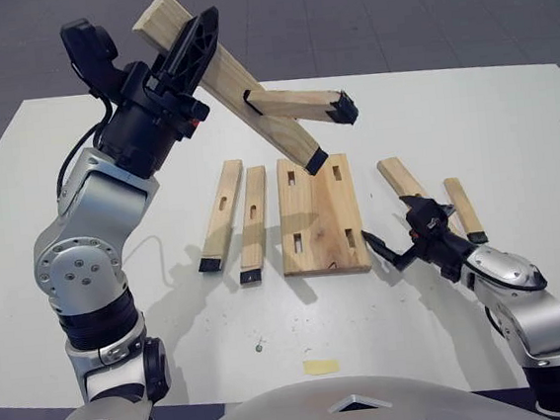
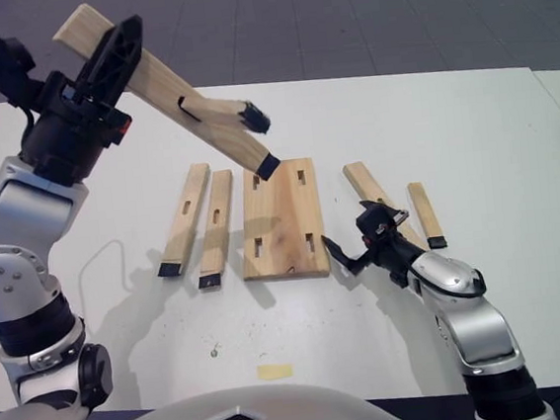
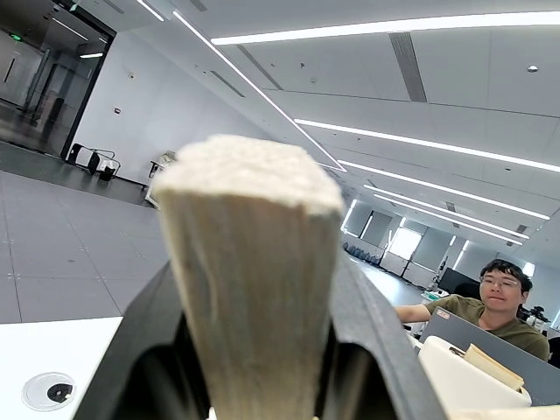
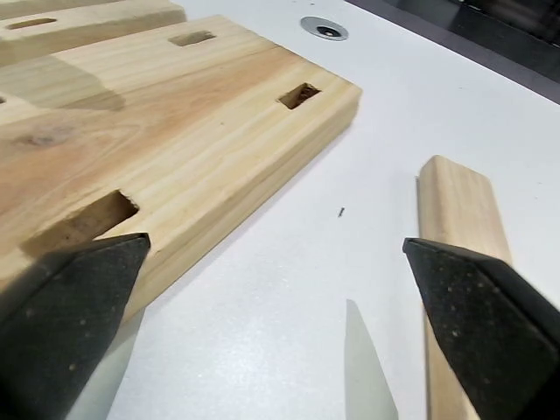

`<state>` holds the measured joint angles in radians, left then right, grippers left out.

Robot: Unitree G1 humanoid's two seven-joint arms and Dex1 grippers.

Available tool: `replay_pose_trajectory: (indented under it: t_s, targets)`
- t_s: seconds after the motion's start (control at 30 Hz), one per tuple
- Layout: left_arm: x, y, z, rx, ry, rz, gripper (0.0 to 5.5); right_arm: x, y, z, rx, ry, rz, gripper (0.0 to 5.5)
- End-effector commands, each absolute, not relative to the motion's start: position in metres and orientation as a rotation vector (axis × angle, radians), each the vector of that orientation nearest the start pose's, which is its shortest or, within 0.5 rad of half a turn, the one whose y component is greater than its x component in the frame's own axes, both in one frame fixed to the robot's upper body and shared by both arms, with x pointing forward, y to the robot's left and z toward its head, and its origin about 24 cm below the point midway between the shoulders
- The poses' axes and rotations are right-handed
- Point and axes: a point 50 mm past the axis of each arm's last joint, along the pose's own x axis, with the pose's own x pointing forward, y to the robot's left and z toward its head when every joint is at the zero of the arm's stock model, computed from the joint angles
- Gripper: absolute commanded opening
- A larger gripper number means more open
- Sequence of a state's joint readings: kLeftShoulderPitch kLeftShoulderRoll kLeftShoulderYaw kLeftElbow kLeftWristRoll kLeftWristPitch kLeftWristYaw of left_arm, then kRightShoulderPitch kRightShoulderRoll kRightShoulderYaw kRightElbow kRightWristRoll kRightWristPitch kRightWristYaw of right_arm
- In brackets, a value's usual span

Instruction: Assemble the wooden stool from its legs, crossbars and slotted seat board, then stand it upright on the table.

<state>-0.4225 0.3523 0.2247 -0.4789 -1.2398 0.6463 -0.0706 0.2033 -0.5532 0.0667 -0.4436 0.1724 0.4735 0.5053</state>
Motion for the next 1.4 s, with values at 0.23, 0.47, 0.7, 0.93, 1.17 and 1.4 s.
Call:
replay_pose_trajectory:
  t_s: [0.23,0.47,0.7,0.93,1.17,1.4]
  targets:
    - [0.26,0.149,0.229,-0.565,-0.217,-0.769,1.04,0.212,-0.148,0.057,-0.265,0.338,0.706,5.4]
    - [0.249,0.17,0.22,-0.522,-0.18,-0.691,1.04,0.218,-0.157,0.065,-0.206,0.257,0.598,5.4]
    - [0.223,0.193,0.181,-0.569,-0.021,-0.525,1.04,0.218,-0.186,0.066,-0.148,0.219,0.387,5.4]
    - [0.223,0.209,0.155,-0.525,0.071,-0.452,1.04,0.22,-0.187,0.065,-0.155,0.21,0.372,5.4]
    - [0.237,0.203,0.152,-0.529,0.025,-0.446,1.04,0.219,-0.181,0.064,-0.153,0.212,0.395,5.4]
    - [0.229,0.201,0.136,-0.349,0.114,-0.442,1.04,0.223,-0.183,0.066,-0.177,0.191,0.37,5.4]
